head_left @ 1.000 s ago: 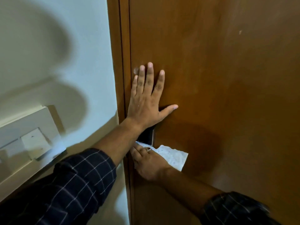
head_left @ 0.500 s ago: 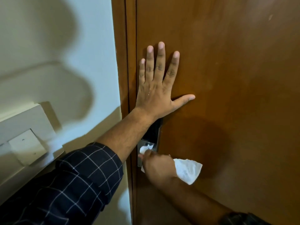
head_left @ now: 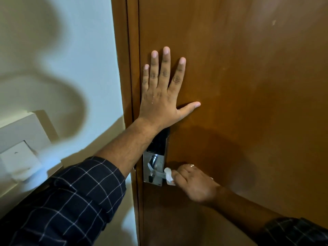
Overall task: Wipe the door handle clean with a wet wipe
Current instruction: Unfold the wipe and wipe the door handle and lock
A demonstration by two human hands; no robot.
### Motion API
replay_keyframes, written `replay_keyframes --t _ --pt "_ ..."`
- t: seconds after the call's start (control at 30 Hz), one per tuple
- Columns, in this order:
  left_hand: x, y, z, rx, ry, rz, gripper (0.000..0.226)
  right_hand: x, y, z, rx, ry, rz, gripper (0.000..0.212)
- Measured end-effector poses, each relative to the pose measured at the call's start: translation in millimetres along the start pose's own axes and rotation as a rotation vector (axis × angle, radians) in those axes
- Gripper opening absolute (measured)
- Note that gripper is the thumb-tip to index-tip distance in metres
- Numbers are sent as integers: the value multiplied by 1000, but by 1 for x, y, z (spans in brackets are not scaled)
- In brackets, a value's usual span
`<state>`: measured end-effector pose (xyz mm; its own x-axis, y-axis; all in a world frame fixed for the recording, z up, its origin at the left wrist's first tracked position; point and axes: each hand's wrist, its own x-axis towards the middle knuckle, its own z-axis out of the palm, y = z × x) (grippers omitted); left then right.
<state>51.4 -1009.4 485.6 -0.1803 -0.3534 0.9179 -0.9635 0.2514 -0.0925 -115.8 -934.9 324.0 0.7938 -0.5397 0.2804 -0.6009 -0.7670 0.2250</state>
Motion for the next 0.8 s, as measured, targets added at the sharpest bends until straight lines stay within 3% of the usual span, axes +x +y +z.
replay_keyframes --t 0.23,0.33,0.4,0.53,0.8 --pt "1 -1 4 8 24 -4 102 9 -7 10 -182 118 -313 39" --pt "0 -3 4 1 28 -2 102 54 -27 3 -136 60 -187 44" --pt "0 -3 4 3 25 -1 101 84 -41 4 -102 -97 -83 49" --pt "0 -3 5 -4 23 2 100 114 -63 9 -329 -257 0 42" --pt "0 -6 5 -21 37 0 95 52 -54 9 -206 -50 92 51"
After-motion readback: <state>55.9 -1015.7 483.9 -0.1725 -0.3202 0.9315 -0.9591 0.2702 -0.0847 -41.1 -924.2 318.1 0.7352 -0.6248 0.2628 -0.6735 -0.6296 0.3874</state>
